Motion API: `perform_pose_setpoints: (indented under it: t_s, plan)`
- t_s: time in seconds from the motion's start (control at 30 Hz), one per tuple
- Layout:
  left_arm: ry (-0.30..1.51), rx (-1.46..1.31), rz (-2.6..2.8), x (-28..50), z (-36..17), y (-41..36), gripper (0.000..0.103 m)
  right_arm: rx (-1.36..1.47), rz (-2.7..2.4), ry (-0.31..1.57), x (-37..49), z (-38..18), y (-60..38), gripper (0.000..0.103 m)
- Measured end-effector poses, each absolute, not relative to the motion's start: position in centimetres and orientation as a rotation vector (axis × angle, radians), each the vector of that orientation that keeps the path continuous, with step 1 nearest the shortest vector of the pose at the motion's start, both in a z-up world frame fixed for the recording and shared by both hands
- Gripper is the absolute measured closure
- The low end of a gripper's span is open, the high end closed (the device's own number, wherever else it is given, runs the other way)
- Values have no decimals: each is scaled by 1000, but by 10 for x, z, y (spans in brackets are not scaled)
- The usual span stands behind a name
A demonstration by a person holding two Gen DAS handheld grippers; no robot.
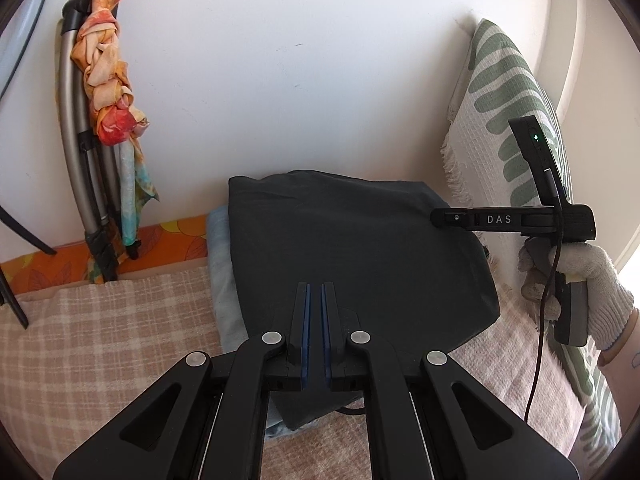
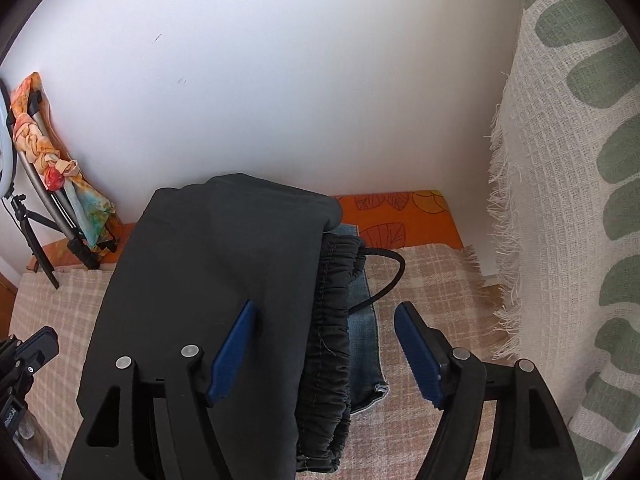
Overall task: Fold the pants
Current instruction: 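Lower the pants onto the jeans, open both grippers and withdraw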
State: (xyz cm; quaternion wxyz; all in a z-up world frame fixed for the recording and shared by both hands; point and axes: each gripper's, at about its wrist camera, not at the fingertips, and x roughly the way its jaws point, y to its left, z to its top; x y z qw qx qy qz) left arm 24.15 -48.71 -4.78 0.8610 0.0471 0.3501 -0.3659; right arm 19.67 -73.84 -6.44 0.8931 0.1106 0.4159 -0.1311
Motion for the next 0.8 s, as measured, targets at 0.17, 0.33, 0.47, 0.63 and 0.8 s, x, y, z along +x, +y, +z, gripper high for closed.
perform_pose_setpoints:
  t_s: [0.17, 0.33, 0.47, 0.63, 0.8]
  plan:
    - [732, 105, -770, 227, -39, -481, 99, 244, -340, 867, 173, -63, -747, 28]
    - [707, 124, -772, 208, -23, -472, 99, 263, -347, 820, 141, -47, -738, 28]
    - [677, 132, -771, 189, -6, -461, 99, 243, -333, 768, 117, -29, -710, 28]
    - [647, 127, -775, 163, 12, -442, 84, 201, -332, 697, 81, -9, -669, 26]
    - [624, 118, -763, 141, 24, -419, 75, 219, -328, 635, 46, 6, -640, 21]
